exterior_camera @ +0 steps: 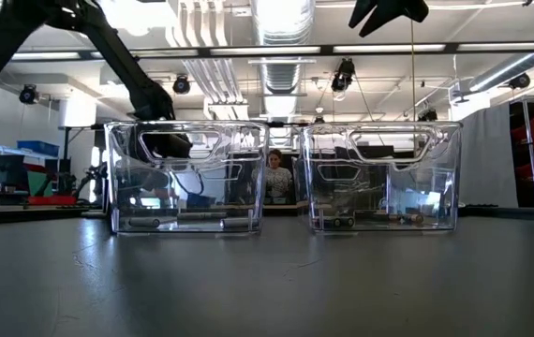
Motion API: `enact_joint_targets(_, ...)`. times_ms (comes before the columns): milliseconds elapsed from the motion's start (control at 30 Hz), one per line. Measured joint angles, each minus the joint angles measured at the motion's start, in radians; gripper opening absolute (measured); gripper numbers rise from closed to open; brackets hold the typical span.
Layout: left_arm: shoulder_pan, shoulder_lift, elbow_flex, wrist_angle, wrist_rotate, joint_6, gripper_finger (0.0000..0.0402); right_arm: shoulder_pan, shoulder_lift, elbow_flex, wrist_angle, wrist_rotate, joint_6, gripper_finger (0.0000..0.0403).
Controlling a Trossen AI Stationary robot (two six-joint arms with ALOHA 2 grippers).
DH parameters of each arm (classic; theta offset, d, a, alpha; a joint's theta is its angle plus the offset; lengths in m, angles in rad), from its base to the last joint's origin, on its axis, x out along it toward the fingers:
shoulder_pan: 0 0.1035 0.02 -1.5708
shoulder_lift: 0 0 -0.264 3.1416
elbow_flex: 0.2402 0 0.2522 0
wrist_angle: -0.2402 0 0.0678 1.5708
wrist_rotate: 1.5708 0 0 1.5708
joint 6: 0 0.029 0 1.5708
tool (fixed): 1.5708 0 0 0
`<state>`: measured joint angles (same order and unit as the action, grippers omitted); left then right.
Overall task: Sort batteries
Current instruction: Put the white battery into the left transparent bin
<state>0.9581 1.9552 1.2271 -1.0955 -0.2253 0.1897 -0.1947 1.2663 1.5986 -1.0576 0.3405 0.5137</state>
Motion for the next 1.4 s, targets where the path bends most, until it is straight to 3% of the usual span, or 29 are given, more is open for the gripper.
enact_joint_targets(233, -0.002, 0.089, 0.069, -0.111, -0.004, 0.076, 0.0116, 0.000, 0.000, 0.000, 0.000, 0.000, 0.000, 0.0130)
enact_joint_targets(467, -0.002, 0.097, 0.071, -0.121, -0.011, 0.120, 0.0111, 0.000, 0.000, 0.000, -0.002, 0.000, -0.010, 0.0137)
enact_joint_targets(700, -0.002, 0.095, 0.063, -0.107, -0.014, 0.118, 0.0020, 0.000, -0.008, 0.003, -0.003, 0.000, -0.033, 0.0146)
enact_joint_targets(900, -0.002, 0.067, 0.054, -0.093, 0.015, 0.107, 0.0020, 0.023, -0.052, 0.062, -0.001, -0.006, -0.010, 0.0138)
enact_joint_targets(1133, -0.015, -0.140, 0.016, -0.063, 0.235, -0.002, 0.0008, 0.034, -0.123, 0.073, -0.002, 0.002, -0.042, 0.0125)
enact_joint_targets(1400, -0.197, -0.465, -0.067, -0.021, 0.292, -0.153, 0.0007, 0.033, -0.118, 0.066, -0.003, 0.002, -0.114, 0.0119)
